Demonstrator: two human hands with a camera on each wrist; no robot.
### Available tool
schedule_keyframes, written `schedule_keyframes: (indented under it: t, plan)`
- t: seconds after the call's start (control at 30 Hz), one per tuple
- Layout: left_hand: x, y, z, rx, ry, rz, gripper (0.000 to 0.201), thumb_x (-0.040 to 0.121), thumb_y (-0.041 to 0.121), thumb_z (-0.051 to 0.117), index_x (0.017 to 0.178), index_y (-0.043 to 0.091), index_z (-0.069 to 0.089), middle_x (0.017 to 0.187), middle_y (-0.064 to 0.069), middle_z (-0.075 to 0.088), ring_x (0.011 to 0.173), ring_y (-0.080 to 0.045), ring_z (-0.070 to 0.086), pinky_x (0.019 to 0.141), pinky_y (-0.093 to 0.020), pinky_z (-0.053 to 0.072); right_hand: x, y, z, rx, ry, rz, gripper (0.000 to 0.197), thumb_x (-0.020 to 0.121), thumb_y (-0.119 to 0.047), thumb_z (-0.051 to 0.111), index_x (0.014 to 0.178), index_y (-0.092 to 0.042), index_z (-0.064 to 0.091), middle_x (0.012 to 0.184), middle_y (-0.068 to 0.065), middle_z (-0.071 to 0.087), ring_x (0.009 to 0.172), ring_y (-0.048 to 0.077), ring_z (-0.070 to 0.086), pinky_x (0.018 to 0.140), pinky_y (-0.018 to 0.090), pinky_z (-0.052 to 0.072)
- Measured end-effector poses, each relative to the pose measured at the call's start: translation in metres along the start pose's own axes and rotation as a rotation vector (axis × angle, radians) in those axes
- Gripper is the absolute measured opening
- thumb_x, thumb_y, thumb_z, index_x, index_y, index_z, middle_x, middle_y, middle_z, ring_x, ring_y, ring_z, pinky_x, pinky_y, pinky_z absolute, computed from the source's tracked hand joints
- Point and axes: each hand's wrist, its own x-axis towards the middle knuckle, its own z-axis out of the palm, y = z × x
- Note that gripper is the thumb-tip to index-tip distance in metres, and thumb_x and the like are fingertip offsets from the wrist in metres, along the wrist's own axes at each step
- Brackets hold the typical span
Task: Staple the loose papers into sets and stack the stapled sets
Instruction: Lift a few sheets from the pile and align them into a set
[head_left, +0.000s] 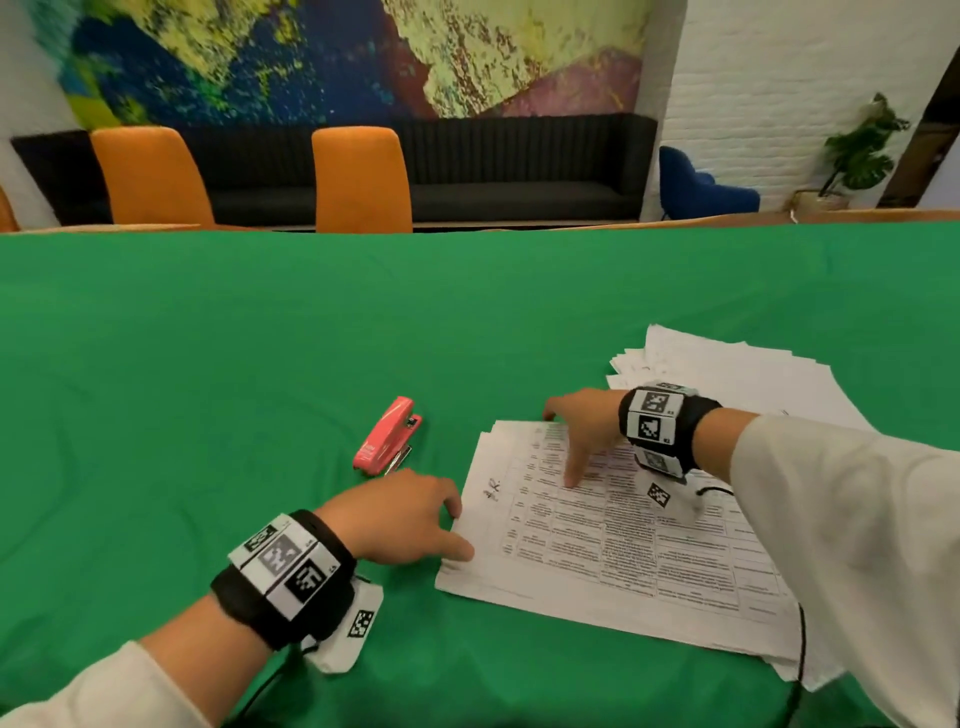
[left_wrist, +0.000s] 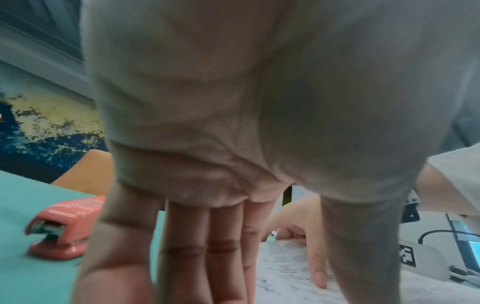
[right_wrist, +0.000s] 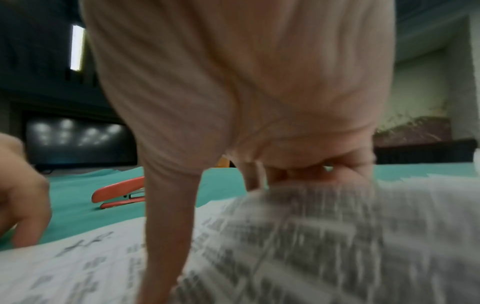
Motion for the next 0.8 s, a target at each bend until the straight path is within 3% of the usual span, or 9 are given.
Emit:
schedule_keyframes:
  t: [0.1, 0.17, 0.27, 0.33, 0.43, 0.53, 0.63, 0.73, 0.8]
  plan:
    - [0.001, -0.006, -0.002, -0.100, 0.084, -0.013, 0.063, 0.084, 0.065, 0.074, 0.134, 0.033, 0.055, 0.105, 0.013, 0.067, 0.092, -0.009, 0.066, 0.086, -0.033, 0.056, -0.004, 0.012, -0.006, 0.122, 0.045, -0.041, 0.040, 0.078, -0.033, 0.090, 0.112, -0.020, 0.073, 0.104, -0.004, 0.075, 0.098, 0.024, 0.071, 0.082, 0.031, 0.055]
    - [0.005, -0.018, -0.005, -0.269, 0.220, -0.026, 0.078, 0.078, 0.068, 0.077, 0.141, 0.031, 0.050, 0.125, 0.010, 0.061, 0.109, -0.011, 0.063, 0.095, -0.032, 0.052, -0.016, 0.029, -0.016, 0.341, 0.139, -0.026, 0.023, 0.079, -0.033, 0.090, 0.096, -0.022, 0.078, 0.092, -0.005, 0.079, 0.088, 0.023, 0.076, 0.082, 0.035, 0.061]
    - [0.007, -0.033, -0.009, -0.800, 0.433, -0.006, 0.105, 0.054, 0.070, 0.084, 0.144, 0.030, 0.048, 0.136, 0.005, 0.060, 0.124, -0.014, 0.060, 0.105, -0.035, 0.048, -0.046, 0.056, -0.040, 0.780, 0.245, -0.117, 0.024, 0.085, -0.022, 0.084, 0.104, -0.009, 0.077, 0.100, 0.006, 0.081, 0.092, 0.027, 0.078, 0.086, 0.044, 0.063]
    - [0.004, -0.029, -0.013, -1.123, 0.437, 0.081, 0.095, 0.053, 0.057, 0.088, 0.138, 0.036, 0.052, 0.130, 0.009, 0.070, 0.124, -0.013, 0.064, 0.105, -0.041, 0.050, -0.068, 0.068, -0.053, 1.115, 0.268, -0.218, 0.027, 0.091, -0.008, 0.074, 0.117, 0.000, 0.071, 0.111, 0.014, 0.078, 0.102, 0.032, 0.077, 0.088, 0.047, 0.064]
    - [0.000, 0.002, -0.019, -1.300, 0.397, 0.278, 0.074, 0.074, 0.028, 0.088, 0.139, 0.028, 0.053, 0.133, 0.004, 0.071, 0.123, -0.017, 0.068, 0.103, -0.041, 0.055, -0.089, 0.068, -0.056, 1.416, 0.305, -0.332, 0.032, 0.095, 0.000, 0.064, 0.126, 0.000, 0.065, 0.121, 0.018, 0.075, 0.109, 0.036, 0.074, 0.084, 0.047, 0.064]
    - [0.007, 0.032, -0.034, -1.365, 0.603, 0.335, 0.049, 0.090, 0.003, 0.074, 0.136, 0.011, 0.059, 0.130, -0.006, 0.073, 0.120, -0.027, 0.069, 0.105, -0.049, 0.055, -0.092, 0.058, -0.043, 1.549, 0.358, -0.400, 0.040, 0.091, 0.001, 0.066, 0.131, 0.001, 0.062, 0.125, 0.022, 0.072, 0.113, 0.039, 0.072, 0.089, 0.050, 0.063]
    - [0.003, 0.045, -0.060, -1.398, 0.801, 0.300, 0.028, 0.091, 0.006, 0.073, 0.119, 0.007, 0.069, 0.113, -0.012, 0.078, 0.106, -0.035, 0.075, 0.097, -0.055, 0.058, -0.092, 0.052, -0.033, 1.632, 0.425, -0.428, 0.046, 0.089, 0.001, 0.068, 0.134, 0.001, 0.060, 0.128, 0.021, 0.071, 0.115, 0.038, 0.071, 0.092, 0.051, 0.061]
    - [-0.007, 0.046, -0.084, -1.359, 0.949, 0.340, 0.032, 0.082, 0.012, 0.083, 0.111, 0.006, 0.073, 0.100, -0.009, 0.081, 0.092, -0.030, 0.079, 0.077, -0.041, 0.065, -0.098, 0.052, -0.036, 1.670, 0.477, -0.442, 0.044, 0.091, -0.002, 0.067, 0.134, -0.002, 0.062, 0.130, 0.017, 0.071, 0.116, 0.036, 0.071, 0.092, 0.052, 0.061]
    - [-0.010, 0.047, -0.095, -1.336, 1.020, 0.382, 0.035, 0.081, 0.018, 0.083, 0.113, 0.007, 0.073, 0.101, -0.006, 0.081, 0.091, -0.024, 0.079, 0.072, -0.032, 0.064, -0.100, 0.051, -0.041, 1.696, 0.478, -0.441, 0.039, 0.095, -0.004, 0.064, 0.134, -0.004, 0.062, 0.129, 0.016, 0.072, 0.115, 0.035, 0.072, 0.092, 0.052, 0.061]
